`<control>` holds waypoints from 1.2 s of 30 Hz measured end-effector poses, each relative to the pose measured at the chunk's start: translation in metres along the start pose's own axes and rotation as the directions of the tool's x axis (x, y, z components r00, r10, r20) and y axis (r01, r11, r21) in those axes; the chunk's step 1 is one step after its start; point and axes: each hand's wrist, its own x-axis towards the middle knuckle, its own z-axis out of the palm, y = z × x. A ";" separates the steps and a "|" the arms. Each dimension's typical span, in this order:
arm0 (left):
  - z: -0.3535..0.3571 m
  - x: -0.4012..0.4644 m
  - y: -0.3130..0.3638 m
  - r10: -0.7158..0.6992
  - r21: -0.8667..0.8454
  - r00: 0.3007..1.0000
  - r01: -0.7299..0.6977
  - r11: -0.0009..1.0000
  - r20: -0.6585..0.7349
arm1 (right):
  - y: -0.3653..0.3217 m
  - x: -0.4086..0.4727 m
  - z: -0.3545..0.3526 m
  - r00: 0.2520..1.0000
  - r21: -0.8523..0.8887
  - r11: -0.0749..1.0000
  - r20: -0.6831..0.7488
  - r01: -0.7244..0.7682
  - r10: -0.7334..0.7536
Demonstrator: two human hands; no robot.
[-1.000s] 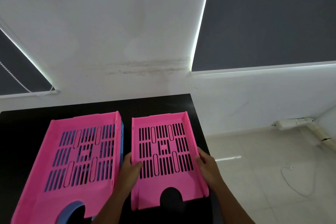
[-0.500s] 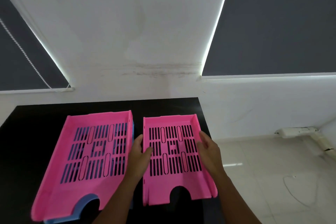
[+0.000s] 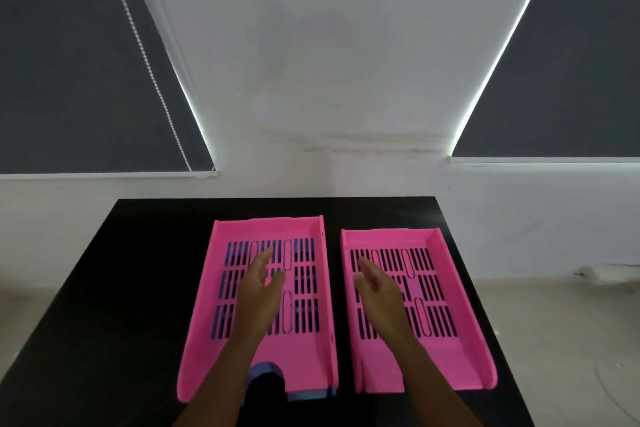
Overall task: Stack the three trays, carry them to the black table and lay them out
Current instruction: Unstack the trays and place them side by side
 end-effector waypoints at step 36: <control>-0.287 0.072 -0.095 -0.027 0.008 1.000 0.027 1.000 -0.002 | -0.049 -0.028 0.253 0.998 -0.099 0.993 0.014 0.057 -0.056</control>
